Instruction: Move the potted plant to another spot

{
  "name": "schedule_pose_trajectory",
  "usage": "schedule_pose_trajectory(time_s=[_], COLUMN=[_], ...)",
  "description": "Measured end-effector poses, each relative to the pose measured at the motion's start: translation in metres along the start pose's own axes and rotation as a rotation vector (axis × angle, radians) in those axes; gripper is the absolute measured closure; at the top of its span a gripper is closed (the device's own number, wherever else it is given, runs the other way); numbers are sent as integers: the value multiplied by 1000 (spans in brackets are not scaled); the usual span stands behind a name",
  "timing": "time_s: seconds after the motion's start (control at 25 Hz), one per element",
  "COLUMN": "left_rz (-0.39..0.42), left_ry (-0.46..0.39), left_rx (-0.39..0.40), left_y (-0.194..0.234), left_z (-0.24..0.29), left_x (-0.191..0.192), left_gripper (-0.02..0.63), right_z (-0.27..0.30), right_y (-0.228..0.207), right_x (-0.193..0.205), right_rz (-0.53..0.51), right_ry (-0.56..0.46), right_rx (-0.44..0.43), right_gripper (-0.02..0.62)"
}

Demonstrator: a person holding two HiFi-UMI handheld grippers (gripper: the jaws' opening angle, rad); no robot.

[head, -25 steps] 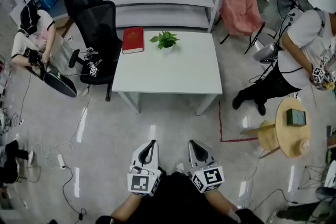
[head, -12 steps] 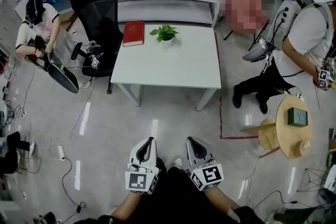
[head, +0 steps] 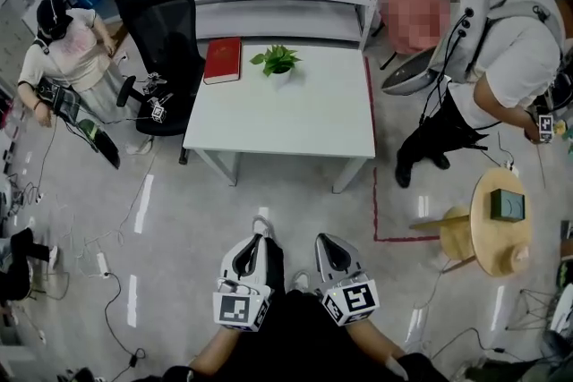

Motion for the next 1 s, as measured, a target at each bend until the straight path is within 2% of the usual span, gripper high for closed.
schedule_pose_trajectory(time_s=[0.44,1.0], left_rz=[-36,-55], left_ry=[15,35], left_rx=[29,118], left_y=[60,193], left_z=[96,213], left_x=[-10,-46], left_gripper=[589,589], right_z=[95,264], right_y=[-34,-34], right_x=[-21,-65], right_rz=[-20,-49], right_ry=[24,58], right_rx=[31,94], right_gripper=[583,583])
Point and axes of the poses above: the fingertips, and each gripper's own axes: z forward along the fingers, y to its left, x out of its underside, the point moved 6 cm from there along -z, backward along the fingers
